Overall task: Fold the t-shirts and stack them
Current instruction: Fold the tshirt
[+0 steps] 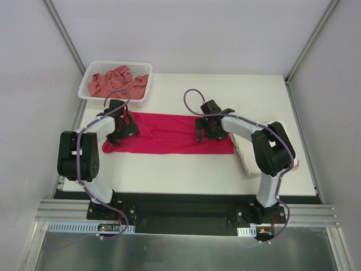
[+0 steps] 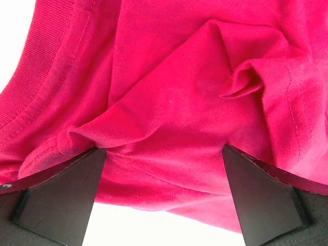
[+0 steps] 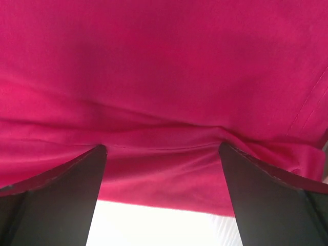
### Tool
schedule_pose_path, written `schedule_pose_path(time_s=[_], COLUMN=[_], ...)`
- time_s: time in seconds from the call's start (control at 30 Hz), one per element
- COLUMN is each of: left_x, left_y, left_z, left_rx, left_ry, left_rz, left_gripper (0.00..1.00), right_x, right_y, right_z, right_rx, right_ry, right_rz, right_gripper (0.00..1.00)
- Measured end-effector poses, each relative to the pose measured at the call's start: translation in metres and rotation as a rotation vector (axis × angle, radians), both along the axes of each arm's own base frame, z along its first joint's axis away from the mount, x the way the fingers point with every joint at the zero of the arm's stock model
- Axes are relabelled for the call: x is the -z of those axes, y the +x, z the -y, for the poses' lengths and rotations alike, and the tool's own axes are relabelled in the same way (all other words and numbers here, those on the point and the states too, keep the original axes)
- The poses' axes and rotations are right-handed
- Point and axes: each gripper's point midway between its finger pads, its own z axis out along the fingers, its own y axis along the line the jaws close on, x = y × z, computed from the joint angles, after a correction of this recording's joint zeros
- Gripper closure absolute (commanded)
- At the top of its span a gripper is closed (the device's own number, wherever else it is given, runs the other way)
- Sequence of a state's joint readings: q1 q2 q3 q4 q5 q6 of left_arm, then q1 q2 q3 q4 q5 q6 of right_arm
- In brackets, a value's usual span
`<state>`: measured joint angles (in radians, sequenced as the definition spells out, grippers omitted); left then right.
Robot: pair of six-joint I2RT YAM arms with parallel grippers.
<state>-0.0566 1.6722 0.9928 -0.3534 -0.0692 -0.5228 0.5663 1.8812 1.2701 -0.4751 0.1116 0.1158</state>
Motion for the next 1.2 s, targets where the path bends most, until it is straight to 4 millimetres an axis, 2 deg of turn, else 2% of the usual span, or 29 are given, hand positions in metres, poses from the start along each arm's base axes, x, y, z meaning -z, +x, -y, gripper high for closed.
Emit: schedule_pose_path(time_s=[0.13, 0.27, 0.37, 0.53, 0.67, 0.87, 0.97, 1.07, 1.17, 1.2], left_x=[0.000, 0.000, 0.000, 0.000, 0.001, 0.003, 0.003, 0.003, 0.003, 0.003], left_y=[0.001, 0.002, 0.000, -0.013, -0.028, -0.046, -0.049, -0.053, -0.067, -0.074], left_z=[-0.002, -0.006, -0.008, -0.011, -0.013, -0.016, -0.016, -0.017, -0.018, -0.019], left_rx=[-0.010, -0.028, -0.035, -0.046, -0.056, -0.083, -0.093, -0.112, -0.144, -0.159], left_ry=[-0.002, -0.005, -0.006, -0.005, -0.006, -0.001, -0.001, -0.001, 0.000, 0.000], left_rz=[0.002, 0.008, 0.018, 0.029, 0.025, 0.021, 0.025, 0.026, 0.014, 0.006], left_gripper=[0.01, 0.01, 0.01, 0.01, 0.01, 0.01, 0.01, 0.01, 0.01, 0.01], right_x=[-0.004, -0.015, -0.025, -0.039, -0.029, 0.006, 0.003, 0.004, 0.003, 0.003], right_y=[0.027, 0.037, 0.029, -0.003, -0.019, -0.019, -0.012, -0.014, -0.026, -0.037], right_z=[0.003, -0.002, -0.003, -0.008, -0.016, -0.014, -0.023, -0.024, -0.023, -0.021], right_rx=[0.016, -0.006, -0.026, -0.080, -0.118, -0.123, -0.129, -0.130, -0.122, -0.120], right_ry=[0.030, 0.049, 0.061, 0.079, 0.075, 0.035, 0.062, 0.079, 0.113, 0.124], right_rz=[0.044, 0.092, 0.113, 0.136, 0.109, 0.043, 0.057, 0.071, 0.085, 0.080], right_gripper=[0.03, 0.03, 0.03, 0.03, 0.03, 0.03, 0.03, 0.03, 0.03, 0.03])
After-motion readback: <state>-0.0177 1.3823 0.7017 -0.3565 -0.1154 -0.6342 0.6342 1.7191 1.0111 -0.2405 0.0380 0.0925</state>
